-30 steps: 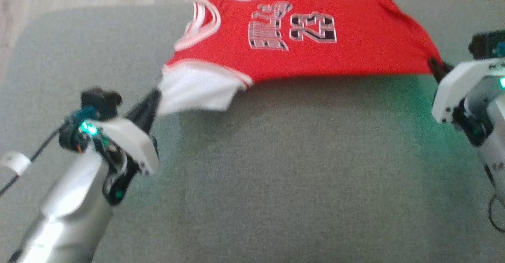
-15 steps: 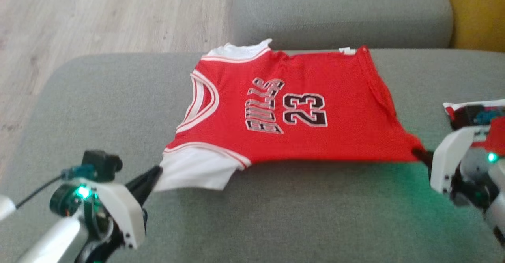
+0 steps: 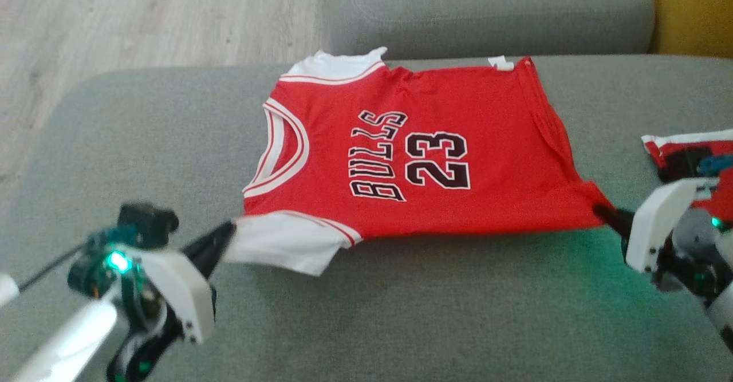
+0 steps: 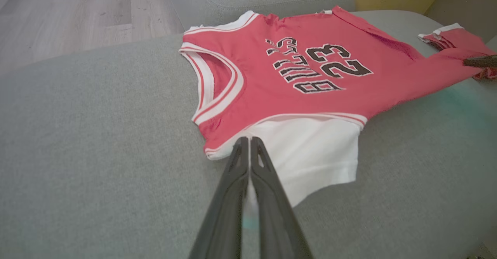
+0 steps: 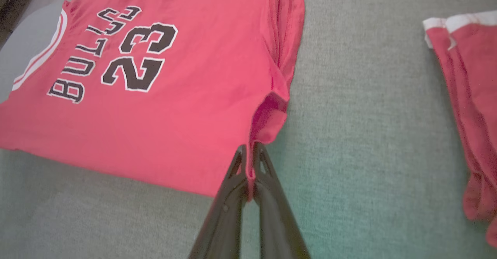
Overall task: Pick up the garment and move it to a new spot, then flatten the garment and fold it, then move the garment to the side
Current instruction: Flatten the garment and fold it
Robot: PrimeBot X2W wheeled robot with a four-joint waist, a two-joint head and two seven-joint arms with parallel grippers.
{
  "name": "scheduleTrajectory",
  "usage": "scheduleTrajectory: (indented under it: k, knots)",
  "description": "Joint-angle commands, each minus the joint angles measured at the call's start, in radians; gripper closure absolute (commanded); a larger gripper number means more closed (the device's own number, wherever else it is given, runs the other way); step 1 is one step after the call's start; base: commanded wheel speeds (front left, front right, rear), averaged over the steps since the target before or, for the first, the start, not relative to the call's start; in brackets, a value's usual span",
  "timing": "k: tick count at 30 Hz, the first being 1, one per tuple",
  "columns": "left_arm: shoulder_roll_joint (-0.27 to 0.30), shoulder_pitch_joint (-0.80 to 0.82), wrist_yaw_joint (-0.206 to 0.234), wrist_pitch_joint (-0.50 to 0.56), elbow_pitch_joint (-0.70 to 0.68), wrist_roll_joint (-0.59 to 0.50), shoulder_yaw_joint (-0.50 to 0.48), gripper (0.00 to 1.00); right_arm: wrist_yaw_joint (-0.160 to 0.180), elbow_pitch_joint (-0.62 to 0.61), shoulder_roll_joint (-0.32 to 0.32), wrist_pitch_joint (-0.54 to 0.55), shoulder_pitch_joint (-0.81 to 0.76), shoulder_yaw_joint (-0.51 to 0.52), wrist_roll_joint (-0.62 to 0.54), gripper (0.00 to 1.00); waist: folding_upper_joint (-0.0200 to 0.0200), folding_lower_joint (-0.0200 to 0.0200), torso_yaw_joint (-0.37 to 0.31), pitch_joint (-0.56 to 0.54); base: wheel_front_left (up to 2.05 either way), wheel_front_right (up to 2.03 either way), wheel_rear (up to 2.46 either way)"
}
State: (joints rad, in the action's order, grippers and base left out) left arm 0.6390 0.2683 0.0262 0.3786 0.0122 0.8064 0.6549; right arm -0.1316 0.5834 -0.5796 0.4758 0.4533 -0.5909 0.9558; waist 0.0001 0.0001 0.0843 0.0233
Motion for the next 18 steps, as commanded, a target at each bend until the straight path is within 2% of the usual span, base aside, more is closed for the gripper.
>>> scheduleTrajectory:
  k: [1,11,18]
  knots:
    - [0.023,0.1,-0.001,0.003,-0.016,-0.01,-0.058,1.0,0.001,-0.03,-0.021,-0.003,0.054,0.015,-0.011,1.0,-0.0001,-0.0001,-0.004,0.024,0.0,0.0,0.0]
    - [-0.025,0.313,-0.048,0.057,0.169,-0.04,-0.044,1.0,0.001,0.033,0.05,-0.012,0.201,0.076,-0.08,1.0,-0.0001,-0.0001,-0.025,0.132,0.0,0.0,0.0]
    - [-0.078,0.44,-0.066,0.031,0.319,-0.09,-0.026,1.0,0.001,0.109,0.107,-0.027,0.287,0.083,-0.12,1.0,-0.0001,-0.0001,-0.041,0.203,0.0,0.0,0.0]
